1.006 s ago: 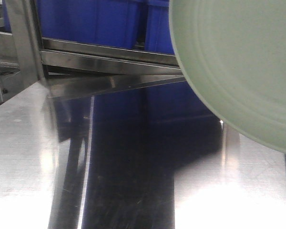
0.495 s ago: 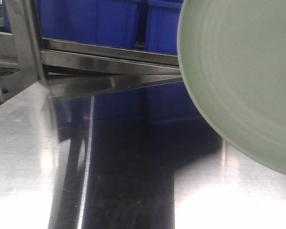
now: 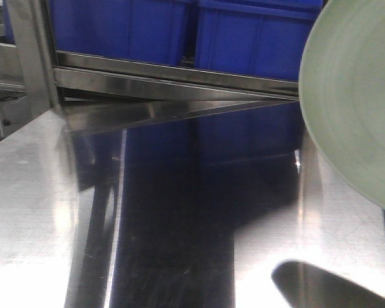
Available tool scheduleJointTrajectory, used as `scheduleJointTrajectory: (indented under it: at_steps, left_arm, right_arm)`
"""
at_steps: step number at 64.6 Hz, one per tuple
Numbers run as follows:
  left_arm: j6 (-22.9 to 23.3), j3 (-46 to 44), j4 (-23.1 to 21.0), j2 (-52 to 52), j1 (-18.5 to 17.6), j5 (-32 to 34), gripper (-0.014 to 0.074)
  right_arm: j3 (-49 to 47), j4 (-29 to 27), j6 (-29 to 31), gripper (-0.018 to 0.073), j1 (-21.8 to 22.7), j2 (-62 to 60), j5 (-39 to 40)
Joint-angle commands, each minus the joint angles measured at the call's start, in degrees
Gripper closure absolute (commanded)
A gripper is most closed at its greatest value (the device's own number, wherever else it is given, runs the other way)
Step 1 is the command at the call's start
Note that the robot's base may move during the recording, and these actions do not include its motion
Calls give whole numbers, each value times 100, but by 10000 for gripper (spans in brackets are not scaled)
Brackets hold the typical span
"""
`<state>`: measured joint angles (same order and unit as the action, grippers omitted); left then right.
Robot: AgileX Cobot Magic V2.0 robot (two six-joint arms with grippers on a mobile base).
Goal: Place green plate on second shelf with right arm
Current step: 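Hold the plate in the right gripper while the base drives to the shelf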
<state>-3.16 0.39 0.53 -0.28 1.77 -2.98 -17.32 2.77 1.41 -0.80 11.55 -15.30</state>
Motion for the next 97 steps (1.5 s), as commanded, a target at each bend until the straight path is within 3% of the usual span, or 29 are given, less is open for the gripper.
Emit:
scheduleJointTrajectory:
  at_steps: [1,97]
  left_arm:
    - [16,240,0,-122,-40,464,466]
    - [16,240,0,-122,-86,464,466]
  right_arm:
    - [-185,-50,-30,503,70,30,750]
    - [-185,-50,-30,502,70,42,745]
